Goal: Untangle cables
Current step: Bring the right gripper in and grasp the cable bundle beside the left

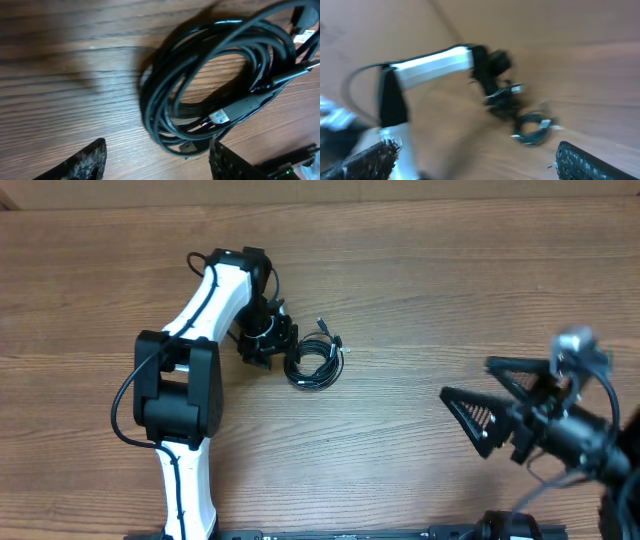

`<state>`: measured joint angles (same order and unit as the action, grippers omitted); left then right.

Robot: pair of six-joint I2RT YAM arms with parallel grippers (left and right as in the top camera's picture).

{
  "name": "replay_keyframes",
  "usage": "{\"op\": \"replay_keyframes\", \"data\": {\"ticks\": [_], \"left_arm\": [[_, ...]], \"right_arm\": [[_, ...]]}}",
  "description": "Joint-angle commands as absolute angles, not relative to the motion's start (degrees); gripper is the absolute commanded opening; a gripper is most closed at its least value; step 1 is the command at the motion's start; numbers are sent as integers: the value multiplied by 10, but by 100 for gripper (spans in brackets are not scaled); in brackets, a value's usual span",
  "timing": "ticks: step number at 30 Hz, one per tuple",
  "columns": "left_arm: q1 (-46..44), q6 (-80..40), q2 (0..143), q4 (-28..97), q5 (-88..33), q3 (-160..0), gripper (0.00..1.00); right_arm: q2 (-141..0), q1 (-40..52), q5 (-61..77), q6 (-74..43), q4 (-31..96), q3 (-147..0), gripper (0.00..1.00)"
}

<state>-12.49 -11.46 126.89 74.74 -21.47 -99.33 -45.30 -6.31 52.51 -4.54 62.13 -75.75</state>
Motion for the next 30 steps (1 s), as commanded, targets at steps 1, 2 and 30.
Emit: {"op": "replay_keyframes", "data": {"ticks": [1,2,30], "left_arm": [[-138,-166,1273,735,-177,-997,65],[-140,-180,1273,729,-168,-994,63],[-154,-209,1255,759,-177,-1011,4]], "right_arm": [[-490,-65,630,-64,622,-766,100],[-505,-65,623,-64,632,-766,100],[-693,21,349,-149,741,-765,88]]}}
